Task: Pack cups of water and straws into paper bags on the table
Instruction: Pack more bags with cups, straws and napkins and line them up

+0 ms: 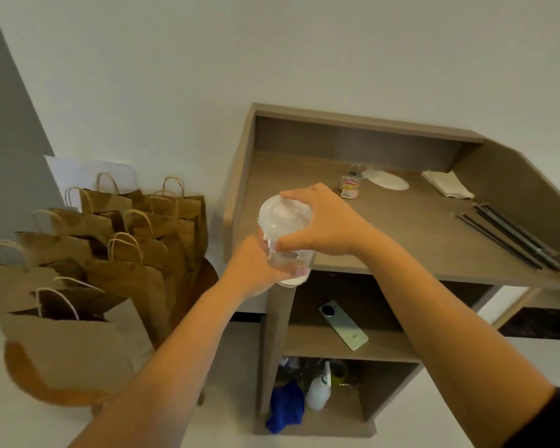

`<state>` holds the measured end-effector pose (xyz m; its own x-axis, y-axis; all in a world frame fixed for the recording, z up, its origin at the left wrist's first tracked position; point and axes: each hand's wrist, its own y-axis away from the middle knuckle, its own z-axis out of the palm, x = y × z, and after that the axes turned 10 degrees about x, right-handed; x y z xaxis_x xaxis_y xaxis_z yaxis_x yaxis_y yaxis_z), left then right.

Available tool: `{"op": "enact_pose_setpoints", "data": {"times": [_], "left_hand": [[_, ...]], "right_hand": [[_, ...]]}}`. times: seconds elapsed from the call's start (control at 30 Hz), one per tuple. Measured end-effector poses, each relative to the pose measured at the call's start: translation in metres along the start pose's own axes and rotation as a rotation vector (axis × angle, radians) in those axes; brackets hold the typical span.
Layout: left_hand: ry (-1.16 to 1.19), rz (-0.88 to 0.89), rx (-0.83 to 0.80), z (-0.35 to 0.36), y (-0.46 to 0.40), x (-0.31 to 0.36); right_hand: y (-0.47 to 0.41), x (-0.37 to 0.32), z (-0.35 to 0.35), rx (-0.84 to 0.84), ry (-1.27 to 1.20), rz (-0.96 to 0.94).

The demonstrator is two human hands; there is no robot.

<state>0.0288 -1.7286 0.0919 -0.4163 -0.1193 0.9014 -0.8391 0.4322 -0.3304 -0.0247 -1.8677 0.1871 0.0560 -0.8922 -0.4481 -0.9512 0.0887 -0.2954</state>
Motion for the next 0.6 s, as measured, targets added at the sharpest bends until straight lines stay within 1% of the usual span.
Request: {"op": "enact_pose_setpoints", "data": {"times": [0.13, 0.23, 0.3, 0.4, 0.47, 0.6], "left_hand": [[0.007, -0.002, 0.001, -0.031, 0.020, 0.000], [-0.057, -0.023, 0.060, -0.061, 0.032, -0.007], [-0.092, -0.081, 0.111, -0.085, 0.039, -0.016], [-0.167, -0.088, 0.111, -0.122, 0.052, -0.031], [-0.208, -0.130, 0.120, -0.152, 0.059, -0.044], [-0.271, -0.271, 0.062, -0.225, 0.066, -0.082]], "right_hand": [[0.005, -0.029, 0.012, -0.027, -0.024, -0.042], [0.000, -0.052, 0.031, -0.056, -0.031, -0.083], [-0.005, -0.070, 0.050, -0.078, -0.040, -0.111], [-0.018, -0.097, 0.084, -0.107, -0.062, -0.142], [-0.030, -0.114, 0.111, -0.124, -0.084, -0.147], [-0.055, -0.147, 0.169, -0.160, -0.138, -0.132]]}}
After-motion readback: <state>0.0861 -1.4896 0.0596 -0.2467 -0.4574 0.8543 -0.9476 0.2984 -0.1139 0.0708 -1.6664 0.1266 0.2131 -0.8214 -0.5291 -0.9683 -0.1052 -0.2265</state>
